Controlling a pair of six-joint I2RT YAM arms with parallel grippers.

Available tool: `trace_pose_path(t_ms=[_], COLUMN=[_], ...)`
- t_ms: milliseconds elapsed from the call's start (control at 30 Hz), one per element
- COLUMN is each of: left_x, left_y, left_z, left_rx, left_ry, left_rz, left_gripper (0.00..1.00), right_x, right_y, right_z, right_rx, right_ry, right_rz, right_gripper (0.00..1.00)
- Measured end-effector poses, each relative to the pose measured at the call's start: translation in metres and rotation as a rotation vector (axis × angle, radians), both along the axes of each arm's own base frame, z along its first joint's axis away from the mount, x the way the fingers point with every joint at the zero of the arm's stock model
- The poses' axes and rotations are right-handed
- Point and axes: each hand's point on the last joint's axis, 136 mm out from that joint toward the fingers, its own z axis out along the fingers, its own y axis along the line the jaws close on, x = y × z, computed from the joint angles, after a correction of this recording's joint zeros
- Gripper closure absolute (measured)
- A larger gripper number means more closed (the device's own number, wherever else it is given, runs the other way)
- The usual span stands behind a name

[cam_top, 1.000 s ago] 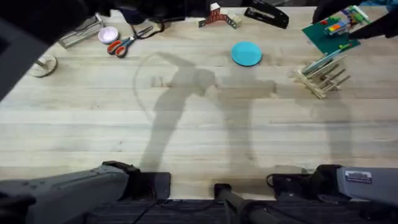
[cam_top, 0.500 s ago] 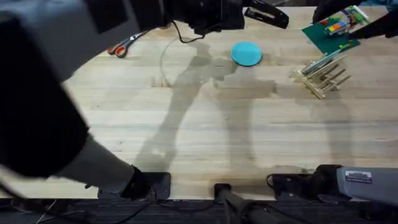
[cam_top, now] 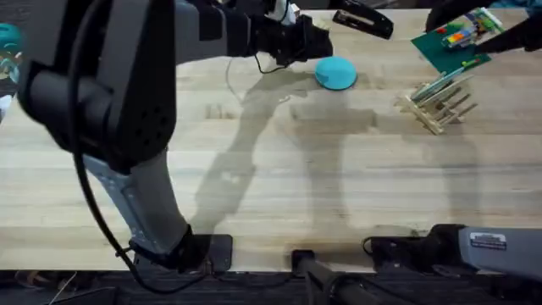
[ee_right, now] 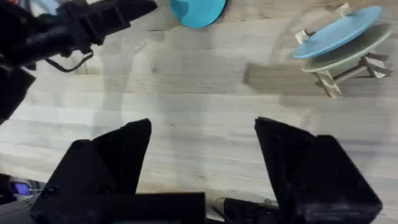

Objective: Pick up the plates from the table one by one and place each into a slot on the dish rack.

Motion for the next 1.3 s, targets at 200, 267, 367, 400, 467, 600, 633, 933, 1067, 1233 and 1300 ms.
trace_pose_path(t_ms=[200,267,367,400,467,600,633,933,1067,1233,1300], left_x=[0.002,0.003,0.005,0.006,0.006,0.007,0.007,0.006,0.003,0.002,0.002], left_y=[-0.001,-0.001,-0.002,-0.002,-0.002,-0.003,-0.003,-0.004,-0.009,-0.011,-0.011], left_z=[-0.023,-0.030,-0.036,-0.036,-0.037,-0.040,-0.042,-0.050,-0.050,-0.051,-0.051], left_rx=[0.007,0.009,0.006,0.005,0.003,0.000,0.000,0.008,0.013,0.015,0.015], left_ry=[0.042,0.053,0.054,0.054,0.060,0.073,0.077,0.095,0.094,0.103,0.106], left_rz=[0.007,0.007,0.011,0.012,0.017,0.023,0.024,0.028,0.023,0.030,0.032], left_gripper=[0.962,0.962,0.962,0.962,0.962,0.962,0.962,0.962,0.962,0.962,0.961], right_x=[0.001,0.001,0.001,0.001,0.001,0.001,0.001,0.001,0.001,0.001,0.001], right_y=[0.000,0.000,0.000,0.000,0.000,0.000,0.000,0.000,0.000,0.000,0.000], right_z=[0.000,0.000,0.000,0.000,0.000,0.000,0.000,0.000,0.000,0.000,0.000], right_rx=[-0.001,-0.001,-0.001,-0.001,-0.001,-0.001,-0.001,-0.001,-0.001,-0.001,-0.001], right_ry=[-0.005,-0.005,-0.005,-0.005,-0.005,-0.004,-0.005,-0.005,-0.005,-0.005,-0.005], right_rz=[0.000,0.000,0.000,0.000,0.000,0.000,0.000,0.000,0.000,0.000,0.000], right_gripper=[0.006,0.006,0.006,0.006,0.006,0.006,0.006,0.006,0.006,0.006,0.006])
